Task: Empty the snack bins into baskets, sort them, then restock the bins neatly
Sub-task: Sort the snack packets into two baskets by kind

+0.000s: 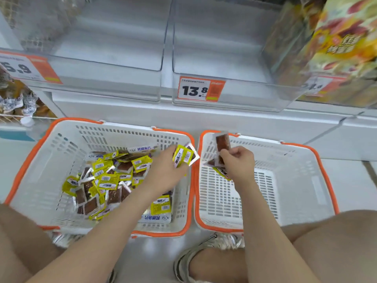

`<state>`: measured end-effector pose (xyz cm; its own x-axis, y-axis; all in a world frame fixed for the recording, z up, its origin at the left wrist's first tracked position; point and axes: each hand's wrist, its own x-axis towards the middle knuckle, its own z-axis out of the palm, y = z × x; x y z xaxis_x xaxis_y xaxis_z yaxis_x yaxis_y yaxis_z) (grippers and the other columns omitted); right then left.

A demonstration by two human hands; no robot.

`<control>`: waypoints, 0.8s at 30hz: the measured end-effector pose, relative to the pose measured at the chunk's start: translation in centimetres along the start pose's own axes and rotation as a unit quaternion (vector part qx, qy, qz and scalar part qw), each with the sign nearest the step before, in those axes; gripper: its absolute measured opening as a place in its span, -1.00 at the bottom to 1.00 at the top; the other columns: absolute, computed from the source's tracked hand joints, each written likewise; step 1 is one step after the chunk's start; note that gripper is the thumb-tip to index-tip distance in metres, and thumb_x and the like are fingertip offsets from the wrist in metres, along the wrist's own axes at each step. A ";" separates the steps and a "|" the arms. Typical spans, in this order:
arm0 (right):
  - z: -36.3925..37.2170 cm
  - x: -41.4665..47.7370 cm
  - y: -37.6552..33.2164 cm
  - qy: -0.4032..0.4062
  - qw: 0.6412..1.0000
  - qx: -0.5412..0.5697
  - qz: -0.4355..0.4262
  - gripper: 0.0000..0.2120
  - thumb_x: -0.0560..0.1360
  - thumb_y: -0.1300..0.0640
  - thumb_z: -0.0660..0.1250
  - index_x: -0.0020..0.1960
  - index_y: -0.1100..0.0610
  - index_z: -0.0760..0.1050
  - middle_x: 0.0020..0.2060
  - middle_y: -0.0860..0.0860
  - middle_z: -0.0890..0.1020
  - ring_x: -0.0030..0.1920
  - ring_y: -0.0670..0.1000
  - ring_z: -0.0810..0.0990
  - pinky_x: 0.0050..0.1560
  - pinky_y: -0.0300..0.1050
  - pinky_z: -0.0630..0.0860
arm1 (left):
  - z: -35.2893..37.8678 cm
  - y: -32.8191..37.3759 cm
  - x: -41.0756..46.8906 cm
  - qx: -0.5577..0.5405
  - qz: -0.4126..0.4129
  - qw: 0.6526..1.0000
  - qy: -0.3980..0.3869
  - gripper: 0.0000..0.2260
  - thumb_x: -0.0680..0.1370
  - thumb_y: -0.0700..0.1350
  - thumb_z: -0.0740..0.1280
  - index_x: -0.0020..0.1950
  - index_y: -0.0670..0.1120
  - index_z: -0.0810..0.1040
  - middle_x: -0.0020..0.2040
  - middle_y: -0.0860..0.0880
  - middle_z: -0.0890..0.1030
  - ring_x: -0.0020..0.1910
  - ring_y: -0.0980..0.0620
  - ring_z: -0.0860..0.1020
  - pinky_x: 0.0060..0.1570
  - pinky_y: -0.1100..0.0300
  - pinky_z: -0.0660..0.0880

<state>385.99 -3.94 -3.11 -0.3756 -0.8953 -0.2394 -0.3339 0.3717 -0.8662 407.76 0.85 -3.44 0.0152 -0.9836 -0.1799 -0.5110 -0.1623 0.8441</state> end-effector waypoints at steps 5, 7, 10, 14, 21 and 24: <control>-1.9 0.5 4.1 -0.032 0.983 -0.149 0.102 -0.66 0.43 0.02 0.43 -0.42 0.18 0.48 -0.48 0.09 0.54 -0.34 0.20 0.63 -0.23 0.07 0.68 | 4.7 2.8 0.3 0.062 0.067 0.986 -0.138 -0.57 0.60 0.10 0.43 0.45 0.07 0.49 0.20 0.12 0.59 -0.09 0.20 0.60 0.04 0.16 0.52; -1.7 0.5 3.8 -0.044 0.973 -0.198 0.113 -0.69 0.52 0.00 0.34 -0.26 0.23 0.53 -0.44 0.11 0.54 -0.40 0.16 0.59 -0.40 -0.02 0.58 | 4.5 2.5 0.7 0.082 0.096 0.987 -0.100 -0.64 0.65 0.03 0.37 0.45 0.04 0.52 0.28 0.10 0.50 -0.10 0.21 0.60 0.14 0.16 0.49; 0.1 0.3 1.7 0.033 0.975 -0.218 -0.001 -0.72 0.57 0.13 0.23 -0.19 0.28 0.56 -0.44 0.07 0.48 -0.35 0.16 0.49 -0.34 -0.05 0.37 | 2.3 -0.8 1.2 0.092 0.098 0.991 -0.006 -0.79 0.64 -0.17 0.30 0.21 0.03 0.63 0.13 0.09 0.50 -0.10 0.24 0.54 0.09 0.19 0.47; 5.7 -2.5 -0.8 -0.028 0.979 -0.121 -0.164 -0.77 0.54 0.16 0.21 -0.09 0.14 0.65 -0.39 -0.04 0.62 -0.31 0.07 0.61 -0.23 -0.07 0.50 | -0.9 -9.4 1.1 0.156 -0.094 0.982 0.046 -0.78 0.59 -0.25 0.29 0.16 -0.02 0.61 0.21 -0.09 0.57 0.22 -0.11 0.54 0.17 0.02 0.49; 16.9 -7.8 2.5 -0.304 0.865 -0.349 -0.194 -0.74 0.56 0.19 0.25 0.20 0.11 0.60 0.07 0.10 0.68 0.11 0.17 0.65 0.05 0.06 0.63 | -4.1 -17.9 -1.3 0.260 -0.267 0.925 0.079 -0.54 0.54 -0.14 0.42 0.43 -0.13 0.44 0.42 -0.24 0.32 0.37 -0.34 0.30 0.29 -0.23 0.39; 19.3 -7.3 4.6 -0.301 0.854 -0.371 -0.203 -0.62 0.55 0.18 0.34 0.36 0.11 0.46 0.27 0.09 0.52 0.28 0.16 0.53 0.12 0.06 0.58 | -4.6 -19.4 -0.5 0.242 -0.299 0.921 0.067 -0.48 0.55 -0.02 0.40 0.49 -0.06 0.37 0.49 -0.18 0.27 0.44 -0.35 0.26 0.41 -0.26 0.28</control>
<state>403.86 -0.46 -13.86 0.3398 -0.8683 -0.3614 -0.8717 -0.1465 -0.4676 421.60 4.12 -17.39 0.5073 -0.7366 -0.4473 -0.7000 -0.6550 0.2846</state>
